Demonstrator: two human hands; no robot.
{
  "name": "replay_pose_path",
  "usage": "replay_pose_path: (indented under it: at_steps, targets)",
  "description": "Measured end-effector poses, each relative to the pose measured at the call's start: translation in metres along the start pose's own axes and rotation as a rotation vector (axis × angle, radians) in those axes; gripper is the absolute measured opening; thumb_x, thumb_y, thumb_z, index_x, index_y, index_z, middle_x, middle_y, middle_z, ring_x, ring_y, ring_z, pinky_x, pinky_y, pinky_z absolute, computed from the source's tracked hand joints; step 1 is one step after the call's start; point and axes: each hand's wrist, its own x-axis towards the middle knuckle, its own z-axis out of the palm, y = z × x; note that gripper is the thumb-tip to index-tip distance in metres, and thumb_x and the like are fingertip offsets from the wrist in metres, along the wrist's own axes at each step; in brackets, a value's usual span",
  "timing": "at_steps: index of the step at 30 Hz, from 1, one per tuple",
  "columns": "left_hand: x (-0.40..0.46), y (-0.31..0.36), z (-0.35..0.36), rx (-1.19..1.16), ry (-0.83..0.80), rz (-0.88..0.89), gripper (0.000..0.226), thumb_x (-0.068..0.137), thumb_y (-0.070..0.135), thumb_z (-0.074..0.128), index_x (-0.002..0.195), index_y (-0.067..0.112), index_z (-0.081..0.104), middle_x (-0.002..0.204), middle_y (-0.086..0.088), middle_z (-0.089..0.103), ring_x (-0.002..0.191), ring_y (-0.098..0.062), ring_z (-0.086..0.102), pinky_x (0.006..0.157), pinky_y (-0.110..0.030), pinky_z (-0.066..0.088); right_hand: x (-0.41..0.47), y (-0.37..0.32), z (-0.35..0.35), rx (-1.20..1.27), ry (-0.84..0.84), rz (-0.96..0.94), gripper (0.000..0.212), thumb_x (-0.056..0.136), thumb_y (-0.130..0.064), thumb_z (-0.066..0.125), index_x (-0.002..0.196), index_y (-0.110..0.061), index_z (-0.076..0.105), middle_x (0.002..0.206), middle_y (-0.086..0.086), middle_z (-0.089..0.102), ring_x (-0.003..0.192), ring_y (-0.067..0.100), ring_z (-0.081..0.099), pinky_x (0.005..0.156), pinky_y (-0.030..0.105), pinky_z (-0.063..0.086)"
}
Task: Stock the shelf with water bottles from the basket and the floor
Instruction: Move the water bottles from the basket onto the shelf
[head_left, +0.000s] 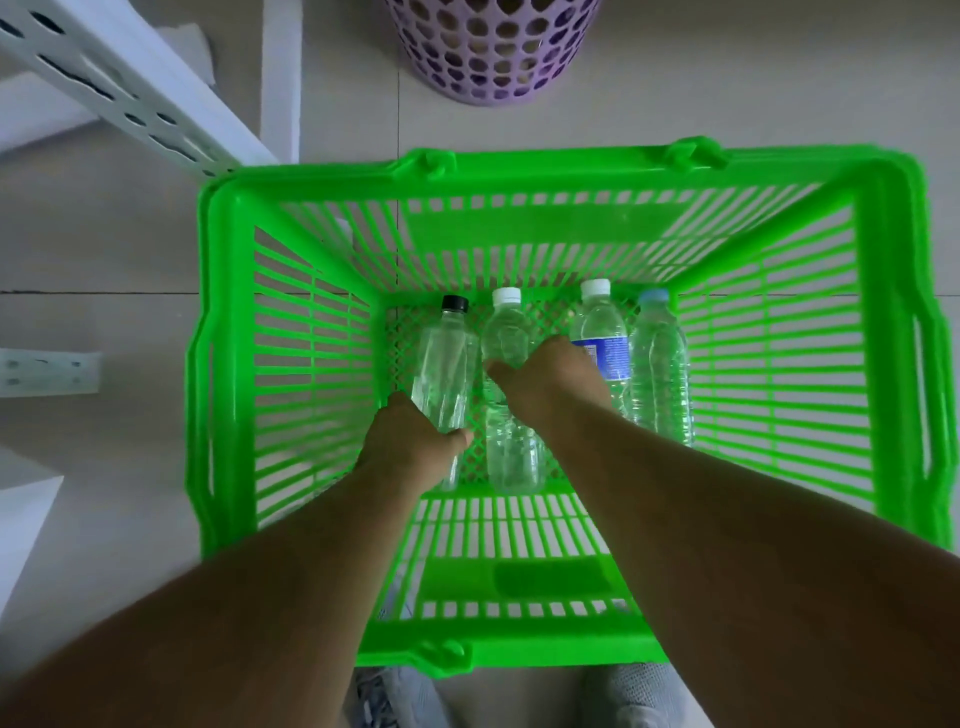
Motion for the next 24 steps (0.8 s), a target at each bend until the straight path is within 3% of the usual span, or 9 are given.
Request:
replay_pose_path:
  at_steps: [4,6,9,13,16,18,20,24]
  targets:
    - [0.009,-0.005,0.004,-0.048,-0.004,-0.025,0.095,0.069,0.055,0.081,0.138,0.003,0.042,0.129,-0.017,0.058,0.102,-0.029,0.062,0.072,-0.026,0.042,0.015,-0.010,0.015,0.119,-0.086,-0.007,0.064,0.080,-0.060,0.069,0.114,-0.008,0.056,0.079,0.000,0.056,0.065,0.018,0.054,0.051,0.023,0.036]
    - [0.009,-0.007,0.001,-0.089,-0.014,-0.041,0.097,0.067,0.052,0.084,0.140,0.002,0.042,0.127,-0.017,0.060,0.102,-0.030,0.064,0.074,-0.027,0.047,0.021,-0.010,0.016,0.189,-0.100,0.026,0.058,0.079,-0.056,0.071,0.107,-0.007,0.058,0.079,0.001,0.060,0.061,0.016,0.055,0.046,0.021,0.034]
    - [0.001,-0.011,-0.006,-0.185,-0.060,-0.027,0.072,0.067,0.045,0.085,0.124,0.009,0.060,0.112,-0.011,0.069,0.091,-0.026,0.069,0.079,-0.035,0.058,0.016,-0.003,0.007,0.242,-0.063,0.024,0.052,0.077,-0.055,0.074,0.096,-0.013,0.049,0.072,-0.002,0.053,0.058,0.011,0.051,0.045,0.020,0.031]
    - [-0.039,-0.009,-0.024,-0.288,-0.026,0.027,0.053,0.068,0.041,0.086,0.107,0.012,0.065,0.097,-0.001,0.070,0.077,-0.014,0.068,0.058,-0.024,0.053,-0.018,0.001,-0.028,0.292,-0.025,-0.073,0.062,0.071,-0.055,0.077,0.114,-0.015,0.059,0.098,0.000,0.067,0.079,0.019,0.062,0.056,0.021,0.040]
    - [-0.093,0.001,-0.053,-0.379,0.067,0.096,0.036,0.066,0.036,0.088,0.082,0.025,0.058,0.074,0.019,0.058,0.059,0.012,0.055,0.048,-0.011,0.043,-0.060,0.000,-0.075,0.335,0.025,-0.158,0.039,0.069,-0.051,0.079,0.095,-0.025,0.066,0.082,-0.011,0.066,0.064,0.006,0.058,0.048,0.015,0.034]
    - [-0.134,0.010,-0.077,-0.413,0.086,0.160,0.033,0.065,0.032,0.089,0.086,0.022,0.065,0.080,0.013,0.069,0.068,0.005,0.064,0.058,-0.016,0.051,-0.097,-0.002,-0.116,0.325,0.074,-0.212,0.031,0.070,-0.049,0.079,0.080,-0.026,0.060,0.070,-0.015,0.059,0.056,-0.002,0.051,0.046,0.015,0.032]
    - [-0.181,0.020,-0.105,-0.453,0.103,0.207,0.038,0.065,0.025,0.089,0.096,0.018,0.068,0.088,0.004,0.073,0.078,-0.010,0.069,0.069,-0.023,0.055,-0.138,-0.004,-0.161,0.334,0.116,-0.254,0.035,0.070,-0.049,0.080,0.082,-0.024,0.058,0.071,-0.013,0.060,0.059,0.006,0.054,0.050,0.017,0.037]
    - [-0.282,0.044,-0.169,-0.491,0.149,0.320,0.043,0.066,0.021,0.089,0.101,0.020,0.064,0.091,0.008,0.071,0.079,-0.004,0.066,0.065,-0.012,0.046,-0.231,-0.013,-0.255,0.390,0.154,-0.341,0.045,0.070,-0.052,0.080,0.094,-0.022,0.056,0.079,-0.011,0.064,0.069,0.007,0.060,0.055,0.023,0.038]
